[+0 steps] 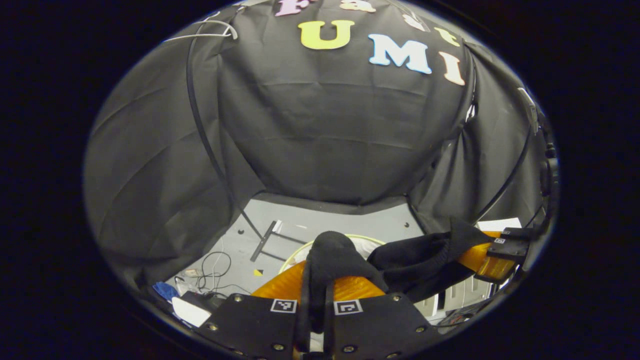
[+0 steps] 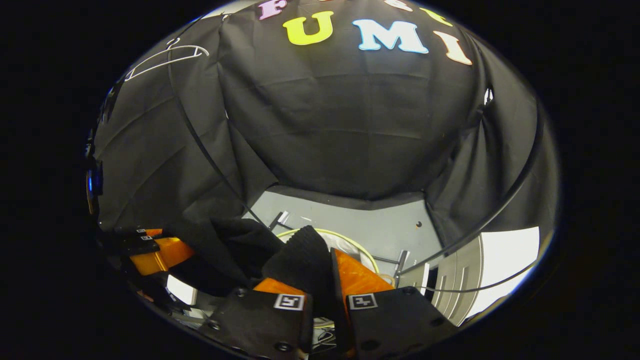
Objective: Grasp the clothes on the hanger with both hands and then place them into the laundry hamper below.
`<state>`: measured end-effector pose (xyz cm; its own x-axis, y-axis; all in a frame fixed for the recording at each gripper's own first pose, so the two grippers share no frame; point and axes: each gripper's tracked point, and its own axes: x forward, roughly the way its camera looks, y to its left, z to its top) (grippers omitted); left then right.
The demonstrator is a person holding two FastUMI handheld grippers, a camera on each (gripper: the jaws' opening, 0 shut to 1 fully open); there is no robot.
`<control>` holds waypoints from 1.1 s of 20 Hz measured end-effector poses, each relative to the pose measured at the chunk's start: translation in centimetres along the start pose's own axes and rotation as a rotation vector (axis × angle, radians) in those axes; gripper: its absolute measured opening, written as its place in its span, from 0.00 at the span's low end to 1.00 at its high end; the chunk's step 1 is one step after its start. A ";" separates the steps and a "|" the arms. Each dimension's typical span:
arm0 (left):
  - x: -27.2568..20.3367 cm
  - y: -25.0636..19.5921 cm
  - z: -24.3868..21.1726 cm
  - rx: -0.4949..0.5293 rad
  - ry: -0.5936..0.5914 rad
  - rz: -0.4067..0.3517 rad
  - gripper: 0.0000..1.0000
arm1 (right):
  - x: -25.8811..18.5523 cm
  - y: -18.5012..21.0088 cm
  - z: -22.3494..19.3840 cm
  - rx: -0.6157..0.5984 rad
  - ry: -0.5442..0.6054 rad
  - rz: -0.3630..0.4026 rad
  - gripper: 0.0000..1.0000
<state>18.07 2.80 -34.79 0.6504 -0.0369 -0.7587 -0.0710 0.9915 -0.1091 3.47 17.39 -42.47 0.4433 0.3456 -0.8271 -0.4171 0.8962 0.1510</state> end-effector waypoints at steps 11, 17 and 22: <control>-1.6 1.3 2.8 0.104 -0.106 0.028 0.92 | -1.9 1.5 2.3 -0.055 -0.058 0.028 0.98; -4.7 3.5 6.6 0.144 -0.241 0.026 0.94 | -6.7 1.4 6.4 -0.016 -0.232 -0.022 0.98; -9.1 5.4 10.5 0.144 -0.348 -0.014 0.94 | -13.1 0.4 10.0 0.017 -0.405 -0.116 0.98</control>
<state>19.67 9.78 -21.72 0.8702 -0.0305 -0.4917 0.0304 0.9995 -0.0081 5.48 16.01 -26.17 0.7644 0.3201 -0.5596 -0.3340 0.9391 0.0810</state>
